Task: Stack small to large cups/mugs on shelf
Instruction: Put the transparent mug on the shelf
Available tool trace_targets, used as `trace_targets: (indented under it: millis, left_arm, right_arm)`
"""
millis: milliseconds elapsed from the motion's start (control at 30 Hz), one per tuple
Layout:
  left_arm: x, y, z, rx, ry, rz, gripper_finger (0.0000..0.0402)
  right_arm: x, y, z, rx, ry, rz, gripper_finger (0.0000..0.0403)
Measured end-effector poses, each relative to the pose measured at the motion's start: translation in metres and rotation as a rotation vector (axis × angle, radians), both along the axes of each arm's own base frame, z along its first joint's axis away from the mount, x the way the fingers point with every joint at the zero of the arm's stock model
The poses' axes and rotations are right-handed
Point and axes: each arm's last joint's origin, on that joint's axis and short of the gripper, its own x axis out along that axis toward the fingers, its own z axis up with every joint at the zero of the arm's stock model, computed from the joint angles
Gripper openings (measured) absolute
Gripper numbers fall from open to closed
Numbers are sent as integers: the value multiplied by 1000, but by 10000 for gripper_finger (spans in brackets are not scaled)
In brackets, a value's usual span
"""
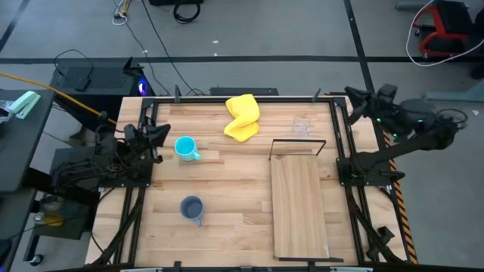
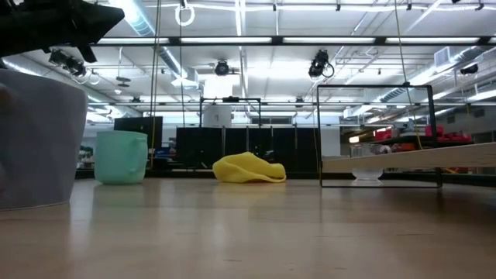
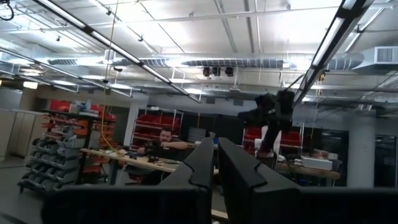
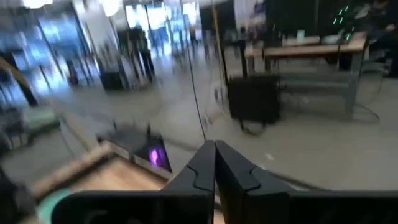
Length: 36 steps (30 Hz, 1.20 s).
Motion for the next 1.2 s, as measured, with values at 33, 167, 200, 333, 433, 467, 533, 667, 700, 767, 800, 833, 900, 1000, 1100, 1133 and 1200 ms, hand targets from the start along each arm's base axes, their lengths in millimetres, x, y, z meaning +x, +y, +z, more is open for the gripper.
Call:
trace_targets:
  millis: [33,167,200,333,433,467,533,667,700,767,800,833,900,1000,1100,1133,1200]
  left_arm:
    - [0,0,-1,-7,6,-4,25]
    - [3,1,-6,-32,55,-11,24]
    - [3,1,-7,-39,65,-13,25]
    - [4,1,-9,-64,84,-23,31]
    - [5,1,-11,-82,103,-29,34]
    - [6,1,-12,-89,112,-31,34]
    - [6,1,-13,-92,120,-30,33]
    - [6,1,-13,-92,123,-30,26]
    - [6,1,-13,-92,123,-30,25]
    - [6,1,-13,-92,123,-30,22]
    - [6,1,-14,-92,124,-31,21]
    - [6,1,-14,-92,124,-30,21]
    - [6,1,-14,-93,127,-31,21]
    - [6,1,-14,-94,132,-30,25]
    - [6,1,-14,-95,132,-30,29]
    - [6,1,-14,-95,133,-30,30]
    - [7,1,-15,-96,137,-30,30]
  right_arm:
    - [5,1,2,9,45,-11,16]
    - [21,-3,4,110,176,-94,16]
    - [24,-6,2,157,195,-119,16]
    - [36,-18,-15,378,263,-176,16]
    - [46,-24,-24,454,359,-154,16]
    - [49,-25,-25,463,366,-156,16]
    - [55,-27,-27,475,373,-169,16]
    - [64,-29,-30,483,403,-182,16]
    - [67,-30,-32,494,398,-192,16]
    - [71,-32,-33,520,369,-226,16]
    - [74,-34,-34,524,359,-250,16]
    - [77,-38,-36,528,362,-276,16]
    - [82,-48,-41,553,392,-328,16]
    - [92,-69,-52,640,468,-357,17]
    - [104,-94,-68,739,592,-337,22]
    - [107,-102,-74,776,628,-324,25]
    - [113,-115,-86,865,672,-299,32]
